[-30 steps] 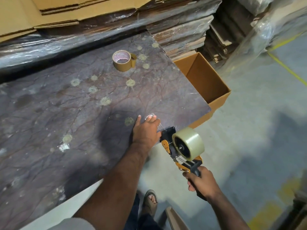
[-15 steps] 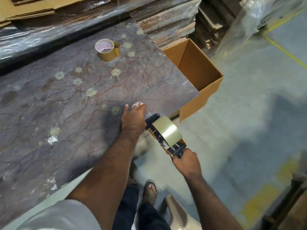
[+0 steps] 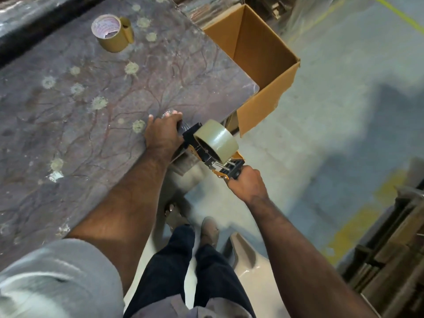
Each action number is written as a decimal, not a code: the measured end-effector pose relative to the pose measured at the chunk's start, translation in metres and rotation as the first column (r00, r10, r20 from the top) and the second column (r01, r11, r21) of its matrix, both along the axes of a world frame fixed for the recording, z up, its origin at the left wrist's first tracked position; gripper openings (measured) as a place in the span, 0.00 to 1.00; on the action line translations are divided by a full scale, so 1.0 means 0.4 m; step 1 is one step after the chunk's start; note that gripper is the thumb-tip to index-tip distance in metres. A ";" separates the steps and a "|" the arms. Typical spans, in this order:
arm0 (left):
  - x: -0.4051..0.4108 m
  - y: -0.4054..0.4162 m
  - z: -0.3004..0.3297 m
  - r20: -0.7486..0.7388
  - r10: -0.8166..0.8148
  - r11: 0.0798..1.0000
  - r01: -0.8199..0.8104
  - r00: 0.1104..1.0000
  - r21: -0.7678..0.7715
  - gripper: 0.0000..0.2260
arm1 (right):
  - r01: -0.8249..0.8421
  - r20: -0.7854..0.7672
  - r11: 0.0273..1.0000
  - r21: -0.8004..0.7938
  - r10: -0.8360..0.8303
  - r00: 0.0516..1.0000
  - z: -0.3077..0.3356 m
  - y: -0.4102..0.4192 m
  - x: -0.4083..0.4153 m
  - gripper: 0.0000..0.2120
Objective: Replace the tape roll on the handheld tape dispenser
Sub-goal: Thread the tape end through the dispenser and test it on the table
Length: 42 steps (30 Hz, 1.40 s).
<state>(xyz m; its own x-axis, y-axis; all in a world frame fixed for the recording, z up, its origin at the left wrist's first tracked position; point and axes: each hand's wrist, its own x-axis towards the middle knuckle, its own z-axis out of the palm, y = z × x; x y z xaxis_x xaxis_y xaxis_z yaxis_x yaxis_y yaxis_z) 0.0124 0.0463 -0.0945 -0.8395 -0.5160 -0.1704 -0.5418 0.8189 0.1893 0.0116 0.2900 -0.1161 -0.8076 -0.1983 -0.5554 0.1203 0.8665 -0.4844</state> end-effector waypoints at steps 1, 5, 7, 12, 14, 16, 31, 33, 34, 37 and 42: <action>-0.001 -0.002 0.000 0.004 0.000 1.000 0.000 1.000 -0.004 0.29 | 0.002 0.011 1.000 -0.007 -0.002 1.000 -0.004 0.000 -0.003 0.16; 0.001 -0.005 -0.007 -0.016 0.009 1.000 -0.008 1.000 0.008 0.28 | 0.028 0.090 0.998 -0.054 -0.023 0.996 -0.015 -0.001 -0.009 0.17; -0.001 -0.008 -0.011 -0.023 0.027 1.000 -0.027 0.999 0.010 0.29 | 0.032 0.148 0.995 -0.092 -0.018 0.989 -0.015 -0.005 -0.022 0.13; 0.002 -0.014 -0.020 -0.001 0.007 0.998 -0.007 1.000 0.070 0.40 | -0.179 0.276 0.982 0.064 0.155 0.949 -0.067 0.099 0.013 0.15; 0.007 -0.022 -0.034 -0.060 0.029 0.996 -0.024 0.998 0.082 0.42 | -0.121 0.356 0.991 0.063 0.091 0.930 -0.099 0.127 0.065 0.13; 0.027 -0.024 -0.048 -0.090 0.017 0.997 -0.010 0.996 0.078 0.42 | 0.129 0.377 0.991 -0.045 -0.103 0.920 -0.106 0.110 0.058 0.09; 0.100 -0.055 0.044 -0.137 0.059 0.894 0.009 0.989 0.448 0.36 | 0.427 0.580 0.811 -0.401 -0.135 0.803 0.081 0.061 0.023 0.17; 0.134 -0.059 0.085 -0.199 0.184 0.829 -0.043 0.963 0.558 0.30 | 0.430 0.606 0.785 -0.445 -0.090 0.790 0.144 0.028 0.024 0.17; 0.150 -0.059 0.108 -0.235 0.247 0.796 -0.059 0.940 0.602 0.26 | 0.436 0.617 0.771 -0.464 -0.071 0.784 0.176 0.009 0.025 0.17; 0.194 -0.073 0.186 -0.330 0.430 0.698 -0.078 0.840 0.712 0.12 | 0.417 0.621 0.743 -0.524 -0.002 0.783 0.270 -0.062 0.025 0.17; 0.307 -0.128 0.342 -0.433 0.517 0.601 0.047 0.738 0.798 0.16 | 0.378 0.661 0.728 -0.571 0.135 0.738 0.418 -0.202 0.046 0.15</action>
